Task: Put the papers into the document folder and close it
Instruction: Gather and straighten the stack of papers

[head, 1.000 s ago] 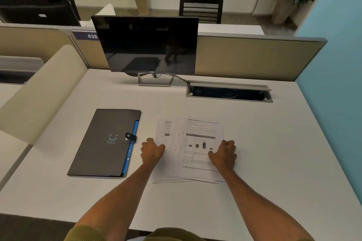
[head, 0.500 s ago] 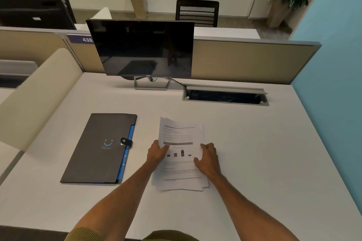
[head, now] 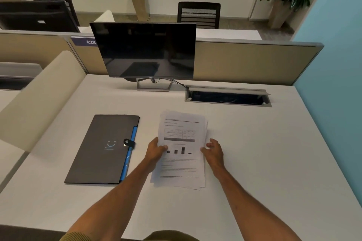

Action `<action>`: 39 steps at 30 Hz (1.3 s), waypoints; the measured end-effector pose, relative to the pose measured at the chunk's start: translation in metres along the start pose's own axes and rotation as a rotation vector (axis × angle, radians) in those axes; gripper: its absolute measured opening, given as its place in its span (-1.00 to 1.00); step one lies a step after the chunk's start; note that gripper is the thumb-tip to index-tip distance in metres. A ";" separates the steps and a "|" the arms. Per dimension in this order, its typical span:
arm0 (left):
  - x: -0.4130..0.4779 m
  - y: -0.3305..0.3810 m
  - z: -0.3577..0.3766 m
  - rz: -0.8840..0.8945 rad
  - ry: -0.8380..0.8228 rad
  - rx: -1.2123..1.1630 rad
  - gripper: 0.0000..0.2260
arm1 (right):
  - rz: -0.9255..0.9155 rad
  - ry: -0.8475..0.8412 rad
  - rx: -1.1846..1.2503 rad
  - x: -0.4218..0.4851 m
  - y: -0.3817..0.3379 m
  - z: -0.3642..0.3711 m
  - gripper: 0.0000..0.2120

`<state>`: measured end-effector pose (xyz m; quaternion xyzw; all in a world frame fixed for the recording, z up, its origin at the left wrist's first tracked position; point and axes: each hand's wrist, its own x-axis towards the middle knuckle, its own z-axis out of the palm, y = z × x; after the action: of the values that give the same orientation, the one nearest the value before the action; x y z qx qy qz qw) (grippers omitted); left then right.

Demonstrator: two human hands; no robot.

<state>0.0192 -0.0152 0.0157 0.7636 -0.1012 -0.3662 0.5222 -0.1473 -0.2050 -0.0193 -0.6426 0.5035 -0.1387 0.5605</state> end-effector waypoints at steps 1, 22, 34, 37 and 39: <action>-0.002 0.004 -0.001 0.017 -0.004 -0.013 -0.76 | 0.026 -0.028 0.068 0.002 -0.004 0.001 -0.45; -0.040 0.067 0.024 0.650 0.356 -0.068 -0.66 | -0.475 0.022 0.411 -0.049 -0.084 -0.004 -0.60; -0.042 0.047 0.036 0.624 0.315 -0.072 -0.74 | -0.345 0.028 0.264 -0.053 -0.068 0.006 -0.47; -0.039 0.039 0.037 0.605 0.273 -0.054 -0.76 | -0.303 0.003 0.288 -0.053 -0.060 0.005 -0.50; -0.036 0.034 0.036 0.577 0.226 -0.018 -0.79 | -0.285 -0.029 0.261 -0.054 -0.055 0.005 -0.55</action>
<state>-0.0223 -0.0368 0.0547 0.7346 -0.2518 -0.1167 0.6191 -0.1408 -0.1658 0.0472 -0.6311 0.3771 -0.2717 0.6210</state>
